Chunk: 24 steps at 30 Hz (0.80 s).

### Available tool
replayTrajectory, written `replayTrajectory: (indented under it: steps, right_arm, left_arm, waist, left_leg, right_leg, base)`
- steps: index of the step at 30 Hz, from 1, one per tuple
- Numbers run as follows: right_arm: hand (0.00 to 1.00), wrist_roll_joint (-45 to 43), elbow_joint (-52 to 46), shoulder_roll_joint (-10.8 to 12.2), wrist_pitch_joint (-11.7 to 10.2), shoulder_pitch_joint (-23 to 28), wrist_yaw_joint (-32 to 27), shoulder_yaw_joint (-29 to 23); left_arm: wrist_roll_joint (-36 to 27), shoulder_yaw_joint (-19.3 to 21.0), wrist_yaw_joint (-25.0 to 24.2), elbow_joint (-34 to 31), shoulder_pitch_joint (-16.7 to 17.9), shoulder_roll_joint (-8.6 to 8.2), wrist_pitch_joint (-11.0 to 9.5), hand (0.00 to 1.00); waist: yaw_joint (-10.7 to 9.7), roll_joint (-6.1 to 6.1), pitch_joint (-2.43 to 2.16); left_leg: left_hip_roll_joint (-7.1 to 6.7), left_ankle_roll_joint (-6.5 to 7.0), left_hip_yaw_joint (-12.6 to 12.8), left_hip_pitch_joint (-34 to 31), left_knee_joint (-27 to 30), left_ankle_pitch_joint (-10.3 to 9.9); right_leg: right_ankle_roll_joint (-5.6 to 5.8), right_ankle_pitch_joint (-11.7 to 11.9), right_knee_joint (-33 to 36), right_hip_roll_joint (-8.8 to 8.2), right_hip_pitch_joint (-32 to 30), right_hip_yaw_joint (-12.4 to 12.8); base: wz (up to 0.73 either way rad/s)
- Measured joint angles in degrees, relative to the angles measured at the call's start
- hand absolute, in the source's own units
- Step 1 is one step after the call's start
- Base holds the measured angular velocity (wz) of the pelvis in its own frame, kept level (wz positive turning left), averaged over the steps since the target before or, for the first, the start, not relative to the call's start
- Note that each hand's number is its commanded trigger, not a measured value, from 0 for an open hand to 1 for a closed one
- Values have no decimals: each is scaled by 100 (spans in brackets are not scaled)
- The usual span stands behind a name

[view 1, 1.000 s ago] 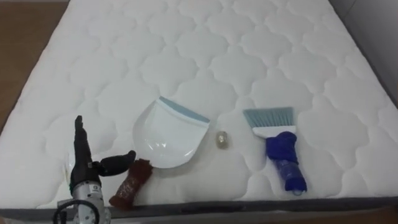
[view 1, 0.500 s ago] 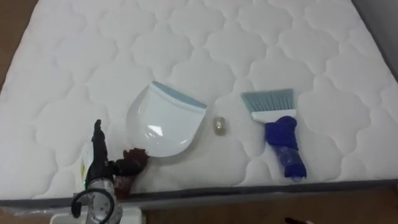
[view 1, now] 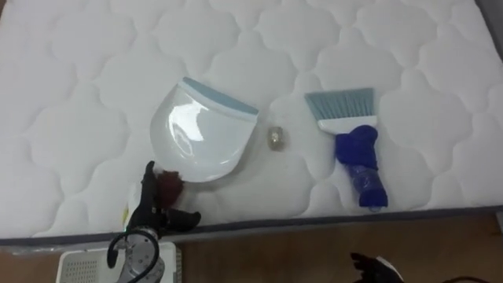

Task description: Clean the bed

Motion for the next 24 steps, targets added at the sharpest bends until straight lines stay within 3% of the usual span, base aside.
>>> replayTrajectory:
  steps: [2,3,4,5,6,7,9,14,17,24]
  right_arm:
    - [0,86,2,-3,1,-59,-27,90]
    - [0,176,-2,-3,-7,-89,-97,103]
    - [0,211,-14,2,-20,-109,-145,108]
    - [0,197,-14,33,-27,-210,-212,183]
    - [0,197,-11,6,-29,-279,-261,248]
    - [0,211,-9,15,-29,-271,-300,249]
    - [0,222,-4,50,-24,-284,-362,298]
    - [0,227,-4,73,6,-332,-344,321]
    - [0,240,-8,71,11,-321,-344,360]
    - [0,455,-30,67,-4,-327,-416,402]
  left_arm:
    - [-2,-40,30,5,-27,7,4,0]
    - [-5,-50,57,37,-57,1,13,0]
    - [-8,-50,64,58,-79,-6,14,0]
    - [-53,-38,107,69,-103,56,14,0]
    - [-63,-14,162,107,-167,50,44,0]
    - [-66,-5,168,108,-188,40,55,0]
    - [-172,7,201,200,-290,37,76,0]
    - [-165,4,261,260,-569,33,92,0]
    - [-162,13,343,335,-641,42,140,0]
    - [-158,41,587,553,-712,45,221,0]
  waist:
    - [35,-11,9]
    - [101,-14,34]
    - [125,-11,66]
    - [148,-109,58]
    - [40,32,115]
    - [-18,62,115]
    - [-87,75,108]
    - [-50,44,117]
    - [-44,45,117]
    - [-93,71,117]
  left_leg:
    - [11,2,-85,-19,-3,1]
    - [6,1,-468,0,4,3]
    - [-9,-3,-674,-10,23,2]
    - [-81,-20,-767,-144,151,-9]
    - [-57,-95,-710,-315,349,-54]
    - [-53,-109,-583,-387,401,-48]
    - [56,-119,-31,-426,385,-37]
    - [87,-117,61,-571,558,-36]
    - [117,-91,202,-667,708,-52]
    - [134,-51,235,-869,995,-113]
  right_leg:
    - [-1,-4,289,-23,-203,-1]
    - [-36,-44,718,-42,-526,27]
    - [-68,-67,713,-21,-649,114]
    - [-206,201,135,-18,-773,225]
    - [-255,296,171,-41,-815,17]
    - [-262,293,174,-44,-804,-4]
    - [-265,289,189,9,-767,86]
    - [-266,290,195,55,-833,4]
    - [-272,289,281,54,-882,12]
    - [-277,269,496,59,-1069,83]
  base:
    - [-17]
    - [-30]
    - [-38]
    - [-6]
    - [15]
    - [38]
    - [31]
    - [21]
    - [1]
    - [-1]
